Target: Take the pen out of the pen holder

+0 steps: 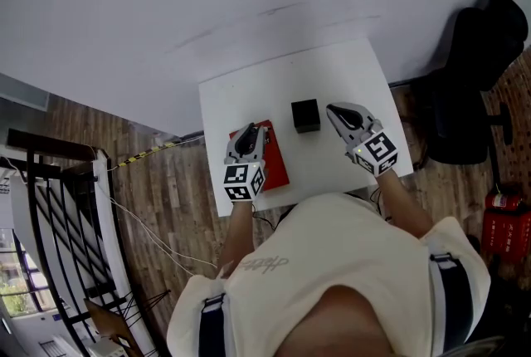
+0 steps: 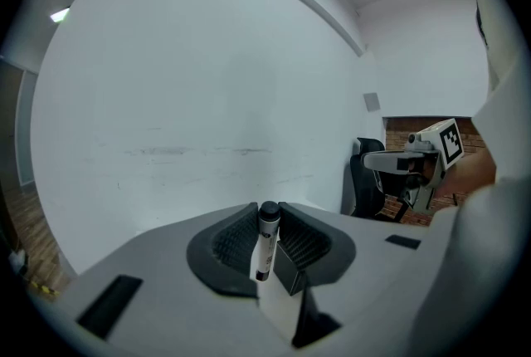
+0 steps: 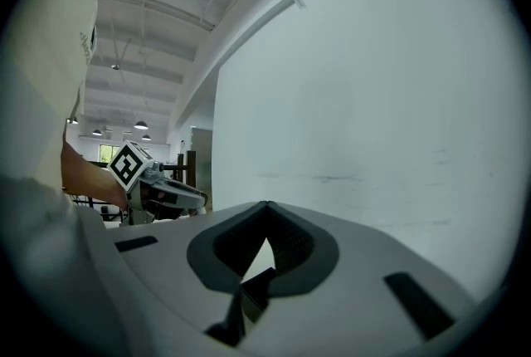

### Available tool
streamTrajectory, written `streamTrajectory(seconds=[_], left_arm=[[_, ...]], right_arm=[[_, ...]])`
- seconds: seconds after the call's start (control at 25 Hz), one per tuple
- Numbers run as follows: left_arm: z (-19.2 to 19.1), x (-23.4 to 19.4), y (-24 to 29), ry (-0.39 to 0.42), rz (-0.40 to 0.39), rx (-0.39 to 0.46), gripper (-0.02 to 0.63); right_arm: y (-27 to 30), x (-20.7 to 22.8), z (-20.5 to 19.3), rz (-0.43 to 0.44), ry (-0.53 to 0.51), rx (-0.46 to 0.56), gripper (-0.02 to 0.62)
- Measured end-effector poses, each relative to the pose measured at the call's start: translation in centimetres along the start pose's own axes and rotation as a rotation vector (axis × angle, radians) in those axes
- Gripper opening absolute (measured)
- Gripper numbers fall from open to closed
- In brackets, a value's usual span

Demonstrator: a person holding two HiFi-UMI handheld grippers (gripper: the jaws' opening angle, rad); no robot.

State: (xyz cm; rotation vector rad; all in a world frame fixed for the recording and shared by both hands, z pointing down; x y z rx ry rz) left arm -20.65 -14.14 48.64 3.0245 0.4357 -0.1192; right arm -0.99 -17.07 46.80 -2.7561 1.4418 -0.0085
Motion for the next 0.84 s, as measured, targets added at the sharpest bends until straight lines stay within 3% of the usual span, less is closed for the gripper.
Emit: streamTrajectory(seconds=[0.84], left_arm=[[-0.3, -0.2, 1.8, -0.019, 0.007, -0.003, 0.089]], right_arm=[[-0.2, 1.5, -1.3, -0.028, 0.039, -0.003, 0.008]])
Point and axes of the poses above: the fingertips, and each gripper's own axes: y forward along the fingers, x to its right, z out of its top, the point moved 1 cm from there along -y, backward along the fingers, and after that the axes turned 9 degrees about x, right-handed, at the moved point
